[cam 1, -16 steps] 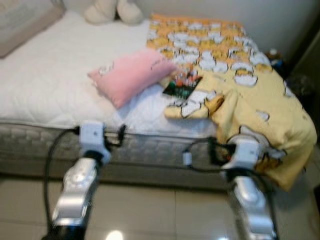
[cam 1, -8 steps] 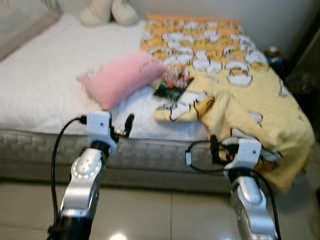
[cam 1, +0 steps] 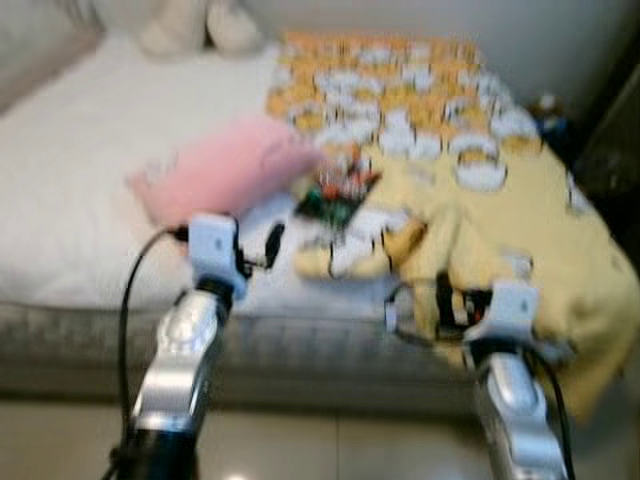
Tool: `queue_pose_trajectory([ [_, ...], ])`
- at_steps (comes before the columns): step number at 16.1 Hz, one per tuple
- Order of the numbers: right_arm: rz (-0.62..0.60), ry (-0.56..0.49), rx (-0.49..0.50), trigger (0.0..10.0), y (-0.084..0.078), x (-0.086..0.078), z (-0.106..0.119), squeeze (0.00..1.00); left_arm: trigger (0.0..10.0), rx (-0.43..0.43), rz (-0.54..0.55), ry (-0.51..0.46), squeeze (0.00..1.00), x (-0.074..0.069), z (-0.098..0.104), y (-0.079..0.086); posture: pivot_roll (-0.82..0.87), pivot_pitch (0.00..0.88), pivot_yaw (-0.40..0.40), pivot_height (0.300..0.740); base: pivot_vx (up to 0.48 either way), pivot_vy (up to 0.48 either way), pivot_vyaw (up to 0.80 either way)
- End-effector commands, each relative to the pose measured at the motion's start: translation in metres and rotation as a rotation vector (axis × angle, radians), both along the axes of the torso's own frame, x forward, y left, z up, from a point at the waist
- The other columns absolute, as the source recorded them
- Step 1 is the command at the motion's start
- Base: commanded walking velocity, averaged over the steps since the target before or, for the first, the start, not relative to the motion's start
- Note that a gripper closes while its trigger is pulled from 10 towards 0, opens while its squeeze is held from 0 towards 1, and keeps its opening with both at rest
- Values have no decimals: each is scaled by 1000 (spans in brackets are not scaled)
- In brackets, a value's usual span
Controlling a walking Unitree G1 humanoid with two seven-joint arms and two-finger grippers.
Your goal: Clean up the room
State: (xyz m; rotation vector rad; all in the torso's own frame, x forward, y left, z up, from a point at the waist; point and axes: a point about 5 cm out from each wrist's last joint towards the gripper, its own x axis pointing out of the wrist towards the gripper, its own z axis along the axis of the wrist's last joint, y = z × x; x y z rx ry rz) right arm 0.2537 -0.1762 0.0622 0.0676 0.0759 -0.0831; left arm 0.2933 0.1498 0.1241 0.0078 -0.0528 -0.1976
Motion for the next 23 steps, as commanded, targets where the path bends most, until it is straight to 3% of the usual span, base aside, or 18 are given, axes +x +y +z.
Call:
queue_pose_trajectory([
  [1, 24, -18, 10, 10000, 8, 5, 4, 0, 10000, 7, 19, -6, 0, -1, 1, 8, -36, 0, -4, 740, 461, 0, 0],
  [7, 34, -24, 6, 10000, 10, 7, 6, 0, 10000, 9, 7, -24, 0, 1, 5, 6, -33, 0, -5, 740, 464, 0, 0],
  [12, 42, -24, 6, 10000, 11, 7, 5, 0, 10000, -9, -36, -20, 0, -1, 6, 4, -25, 0, -5, 740, 0, 469, 0],
  [14, 42, -26, 15, 10000, 12, 9, 6, 0, 10000, 37, -76, -45, 0, -2, 8, -3, -24, 0, -3, 740, 0, 480, 0],
  [23, 28, -30, 29, 10000, 13, 14, 8, 0, 10000, 72, -59, -28, 0, -3, 6, -2, -21, 0, 7, 740, 0, 0, 0],
])
